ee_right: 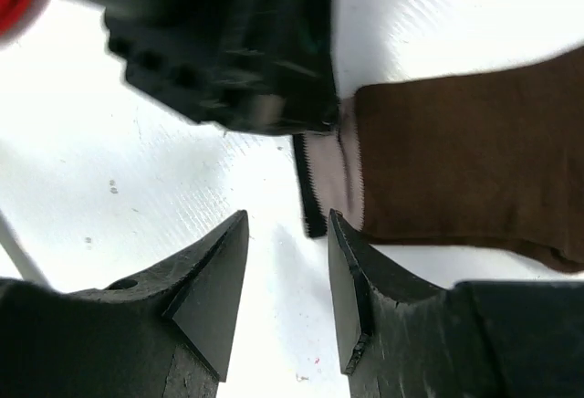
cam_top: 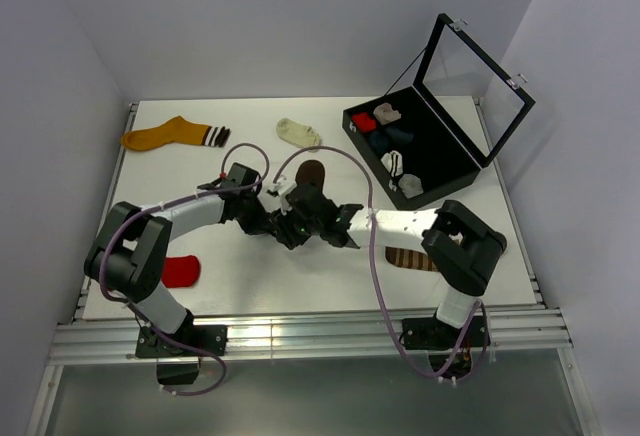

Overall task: Roll the socks
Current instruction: Roll the sock at the center of the board.

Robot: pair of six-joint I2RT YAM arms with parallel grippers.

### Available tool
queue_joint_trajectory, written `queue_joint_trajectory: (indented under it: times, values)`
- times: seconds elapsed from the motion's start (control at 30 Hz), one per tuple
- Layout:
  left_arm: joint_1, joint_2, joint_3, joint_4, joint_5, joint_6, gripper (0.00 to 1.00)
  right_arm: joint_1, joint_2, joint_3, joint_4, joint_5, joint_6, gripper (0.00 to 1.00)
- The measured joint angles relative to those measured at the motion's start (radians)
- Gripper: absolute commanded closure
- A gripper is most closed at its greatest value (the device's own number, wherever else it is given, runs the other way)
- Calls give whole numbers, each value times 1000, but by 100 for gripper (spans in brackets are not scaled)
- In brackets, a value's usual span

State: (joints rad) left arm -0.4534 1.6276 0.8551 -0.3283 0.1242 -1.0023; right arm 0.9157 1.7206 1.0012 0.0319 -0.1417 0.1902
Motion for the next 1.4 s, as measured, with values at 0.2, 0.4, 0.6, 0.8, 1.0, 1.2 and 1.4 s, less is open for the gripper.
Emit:
queue_joint_trajectory:
  times: [0.2, 0.4, 0.6, 0.8, 1.0, 1.2, 1.4]
  values:
    - [0, 6, 11, -13, 3, 16, 97, 71, 22, 0, 26, 120, -88, 54]
    - [0, 9, 13, -13, 9, 18, 97, 77, 80, 0, 50, 160, -124, 62]
    - [0, 13, 17, -14, 11, 21, 89, 77, 111, 0, 75, 158, -138, 89]
    - [0, 8, 10, -11, 2, 22, 68, 55, 113, 0, 80, 84, -106, 100]
    - [8, -74, -55, 3, -17, 14, 31, -61, 114, 0, 88, -148, 15, 100]
    - [23, -205, -148, 46, -26, -14, 24, -202, 140, -19, 185, -423, 221, 100]
    - [23, -251, -209, 119, -18, -31, 29, -283, 232, -45, 297, -606, 409, 100]
